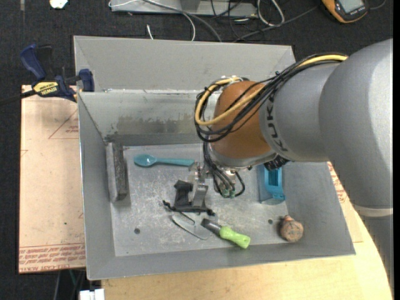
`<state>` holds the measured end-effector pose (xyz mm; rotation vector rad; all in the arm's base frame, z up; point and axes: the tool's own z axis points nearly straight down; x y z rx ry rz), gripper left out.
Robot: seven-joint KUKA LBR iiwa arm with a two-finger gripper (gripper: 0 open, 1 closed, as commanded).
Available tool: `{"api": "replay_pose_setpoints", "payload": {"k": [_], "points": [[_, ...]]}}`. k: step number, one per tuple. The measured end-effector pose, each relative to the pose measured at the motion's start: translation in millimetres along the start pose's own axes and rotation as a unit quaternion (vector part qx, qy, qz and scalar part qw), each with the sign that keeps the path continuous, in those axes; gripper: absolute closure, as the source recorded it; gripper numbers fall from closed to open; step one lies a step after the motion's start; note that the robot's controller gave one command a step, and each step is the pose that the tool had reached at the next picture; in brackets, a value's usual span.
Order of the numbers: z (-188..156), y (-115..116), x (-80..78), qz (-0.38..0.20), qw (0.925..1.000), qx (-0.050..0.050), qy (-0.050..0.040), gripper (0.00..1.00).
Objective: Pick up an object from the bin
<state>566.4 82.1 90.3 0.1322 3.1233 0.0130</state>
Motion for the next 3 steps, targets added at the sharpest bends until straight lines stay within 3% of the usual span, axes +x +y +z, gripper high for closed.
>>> {"api": "replay_pose_setpoints", "payload": {"k": [3], "points": [[-91,1,-2.1,-0.001,1.0000,-0.001,0.0006,1.00]]}}
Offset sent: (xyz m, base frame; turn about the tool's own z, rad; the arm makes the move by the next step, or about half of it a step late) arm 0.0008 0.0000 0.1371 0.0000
